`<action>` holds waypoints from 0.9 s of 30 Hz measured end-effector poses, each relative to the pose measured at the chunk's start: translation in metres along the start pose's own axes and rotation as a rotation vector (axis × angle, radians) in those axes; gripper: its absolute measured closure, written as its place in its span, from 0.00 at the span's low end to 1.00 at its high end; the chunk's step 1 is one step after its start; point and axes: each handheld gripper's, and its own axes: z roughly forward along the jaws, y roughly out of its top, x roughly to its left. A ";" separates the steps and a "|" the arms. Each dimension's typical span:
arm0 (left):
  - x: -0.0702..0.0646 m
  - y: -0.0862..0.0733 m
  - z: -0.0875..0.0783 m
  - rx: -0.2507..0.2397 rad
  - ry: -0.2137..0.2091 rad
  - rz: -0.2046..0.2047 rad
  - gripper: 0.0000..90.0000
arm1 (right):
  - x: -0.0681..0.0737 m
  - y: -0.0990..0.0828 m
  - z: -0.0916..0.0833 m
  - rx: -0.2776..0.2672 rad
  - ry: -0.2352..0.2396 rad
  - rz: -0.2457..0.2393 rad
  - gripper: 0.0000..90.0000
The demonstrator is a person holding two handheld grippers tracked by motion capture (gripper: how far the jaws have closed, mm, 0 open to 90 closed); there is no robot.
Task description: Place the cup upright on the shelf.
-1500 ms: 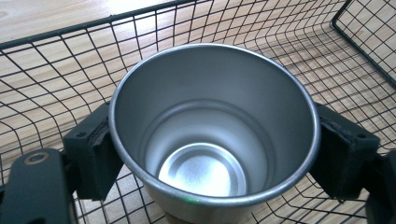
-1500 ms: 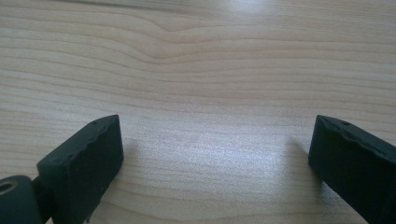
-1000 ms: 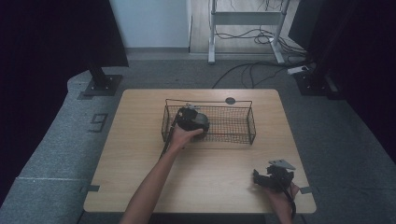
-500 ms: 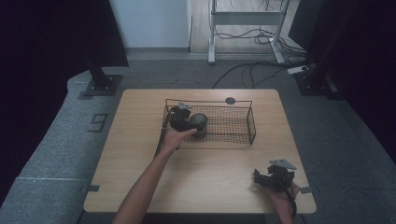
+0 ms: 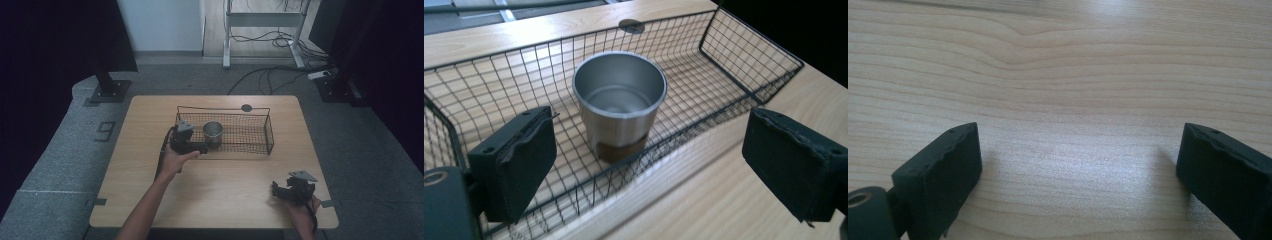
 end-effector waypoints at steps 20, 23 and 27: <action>0.007 -0.085 -0.048 0.018 0.017 -0.002 0.11 | 0.000 0.000 0.000 0.000 -0.001 0.002 0.05; 0.009 -0.099 -0.053 0.027 0.017 -0.010 0.11 | 0.000 0.000 0.000 0.000 -0.001 0.002 0.05; 0.011 -0.115 -0.059 0.031 0.020 -0.022 0.11 | 0.000 0.000 0.000 0.000 -0.002 0.003 0.05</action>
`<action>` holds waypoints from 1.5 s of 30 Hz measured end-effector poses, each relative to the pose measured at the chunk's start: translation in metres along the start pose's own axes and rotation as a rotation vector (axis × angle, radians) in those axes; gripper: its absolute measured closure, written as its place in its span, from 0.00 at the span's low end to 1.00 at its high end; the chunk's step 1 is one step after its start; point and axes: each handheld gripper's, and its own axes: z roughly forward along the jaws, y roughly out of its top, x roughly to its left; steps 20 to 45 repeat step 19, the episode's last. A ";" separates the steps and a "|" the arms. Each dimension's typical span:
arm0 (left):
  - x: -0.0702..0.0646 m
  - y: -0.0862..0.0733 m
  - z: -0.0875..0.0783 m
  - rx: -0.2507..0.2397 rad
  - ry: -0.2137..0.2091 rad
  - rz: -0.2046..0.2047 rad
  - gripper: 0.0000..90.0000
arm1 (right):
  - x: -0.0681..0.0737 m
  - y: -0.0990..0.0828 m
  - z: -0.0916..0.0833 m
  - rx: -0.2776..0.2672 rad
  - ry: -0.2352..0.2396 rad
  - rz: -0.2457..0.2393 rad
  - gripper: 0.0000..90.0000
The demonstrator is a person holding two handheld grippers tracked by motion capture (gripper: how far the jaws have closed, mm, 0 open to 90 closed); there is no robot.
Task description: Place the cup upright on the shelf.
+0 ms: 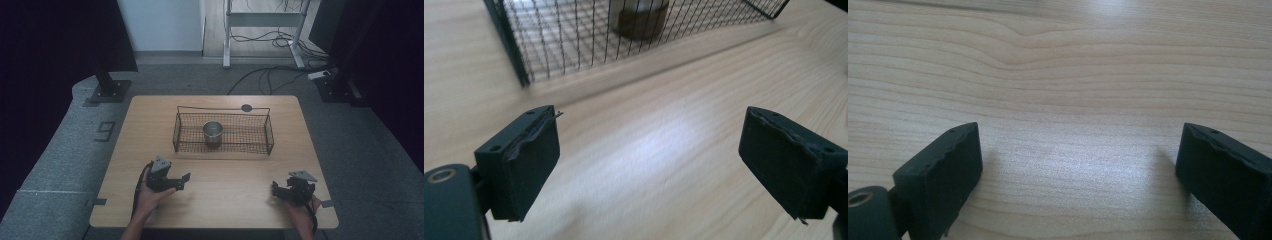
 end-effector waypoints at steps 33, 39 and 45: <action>0.005 -0.030 -0.003 0.053 -0.001 -0.020 0.13 | 0.000 0.000 0.000 -0.001 -0.002 -0.002 0.06; 0.005 -0.030 -0.003 0.053 -0.001 -0.020 0.13 | 0.000 0.000 0.000 -0.001 -0.002 -0.002 0.06; 0.005 -0.030 -0.003 0.053 -0.001 -0.020 0.13 | 0.000 0.000 0.000 -0.001 -0.002 -0.002 0.06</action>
